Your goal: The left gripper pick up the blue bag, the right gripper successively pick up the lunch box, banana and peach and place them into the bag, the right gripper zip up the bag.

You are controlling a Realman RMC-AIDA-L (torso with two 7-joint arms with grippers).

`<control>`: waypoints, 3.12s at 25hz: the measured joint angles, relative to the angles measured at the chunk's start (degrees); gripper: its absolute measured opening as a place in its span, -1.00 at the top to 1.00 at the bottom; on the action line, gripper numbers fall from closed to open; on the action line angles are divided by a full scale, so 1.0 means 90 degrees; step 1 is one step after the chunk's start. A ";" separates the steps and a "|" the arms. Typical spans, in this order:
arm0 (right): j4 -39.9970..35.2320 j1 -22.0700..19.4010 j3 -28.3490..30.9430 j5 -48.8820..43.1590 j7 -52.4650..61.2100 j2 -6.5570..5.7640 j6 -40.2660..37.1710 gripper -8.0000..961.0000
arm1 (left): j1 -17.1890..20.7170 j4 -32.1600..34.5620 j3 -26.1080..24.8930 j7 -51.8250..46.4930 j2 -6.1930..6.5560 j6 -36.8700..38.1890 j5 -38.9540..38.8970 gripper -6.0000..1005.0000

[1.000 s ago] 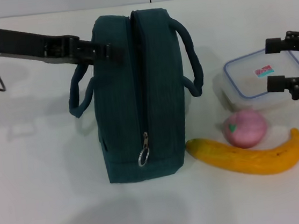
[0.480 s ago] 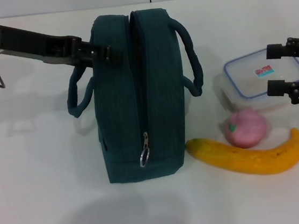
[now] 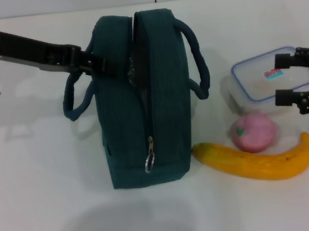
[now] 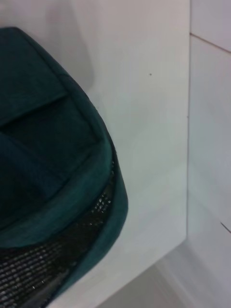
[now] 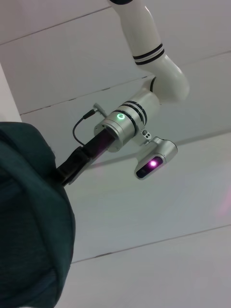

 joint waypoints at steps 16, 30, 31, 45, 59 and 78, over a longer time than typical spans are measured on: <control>0.0258 -0.0213 0.0015 0.0009 -0.0002 0.0009 0.0001 -0.82 | 0.0013 0.0029 -0.0057 -0.0037 -0.0055 0.0016 0.0134 0.65; 0.2368 -0.0214 0.2571 0.0422 0.0062 0.0305 0.0098 -0.82 | 0.0097 0.0018 -0.0053 0.0013 -0.0136 0.0029 0.0122 0.91; 0.2676 -0.0223 0.2838 0.0463 0.0068 0.0292 0.0172 -0.82 | 0.0110 0.0021 -0.0054 0.0022 -0.0141 0.0029 0.0122 0.91; 0.4289 -0.0373 0.4087 0.0416 0.1279 0.0355 0.2651 -0.82 | 0.0201 0.0019 -0.0026 0.0359 -0.0238 0.0029 0.0124 0.91; 0.4597 0.0151 0.3641 0.0403 0.1396 0.0386 0.3662 -0.69 | 0.0282 -0.0019 -0.0024 0.0693 -0.0305 0.0023 0.0124 0.91; 0.4403 0.0242 0.3634 0.0415 0.1403 0.0373 0.3843 0.16 | 0.0374 -0.0019 -0.0026 0.0776 -0.0337 0.0012 0.0124 0.91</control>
